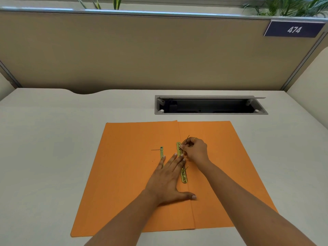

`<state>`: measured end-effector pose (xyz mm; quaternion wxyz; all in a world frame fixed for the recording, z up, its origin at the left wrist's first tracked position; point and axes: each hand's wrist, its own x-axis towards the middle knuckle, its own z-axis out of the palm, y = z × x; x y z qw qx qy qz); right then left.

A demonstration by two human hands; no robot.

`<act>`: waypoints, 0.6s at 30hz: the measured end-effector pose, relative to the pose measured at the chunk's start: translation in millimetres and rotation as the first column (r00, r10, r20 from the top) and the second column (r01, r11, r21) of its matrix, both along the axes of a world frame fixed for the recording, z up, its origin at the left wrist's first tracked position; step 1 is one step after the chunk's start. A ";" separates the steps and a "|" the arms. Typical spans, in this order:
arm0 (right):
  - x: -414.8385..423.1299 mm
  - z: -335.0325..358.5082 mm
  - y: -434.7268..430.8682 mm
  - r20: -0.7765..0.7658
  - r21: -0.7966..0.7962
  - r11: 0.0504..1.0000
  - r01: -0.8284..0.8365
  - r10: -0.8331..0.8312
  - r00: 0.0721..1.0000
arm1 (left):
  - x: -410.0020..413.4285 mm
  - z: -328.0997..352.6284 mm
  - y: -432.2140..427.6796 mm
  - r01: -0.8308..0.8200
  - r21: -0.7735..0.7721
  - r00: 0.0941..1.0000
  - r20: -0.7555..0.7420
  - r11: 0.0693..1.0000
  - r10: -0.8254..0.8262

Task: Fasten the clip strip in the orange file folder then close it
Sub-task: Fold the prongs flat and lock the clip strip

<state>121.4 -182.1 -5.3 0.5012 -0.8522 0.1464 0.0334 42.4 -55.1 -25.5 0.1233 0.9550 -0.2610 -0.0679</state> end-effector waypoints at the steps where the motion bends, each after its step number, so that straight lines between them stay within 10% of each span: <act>1: 1.1 -0.4 -0.9 -0.009 0.013 1.000 0.001 -0.001 1.000 | 0.0 0.3 0.0 0.000 0.005 1.000 -0.002 1.000 0.000; 18: 9.4 -8.2 1.1 0.034 0.014 0.999 0.037 -0.037 0.999 | -0.2 -0.6 -0.3 0.000 0.004 1.000 0.002 1.000 0.000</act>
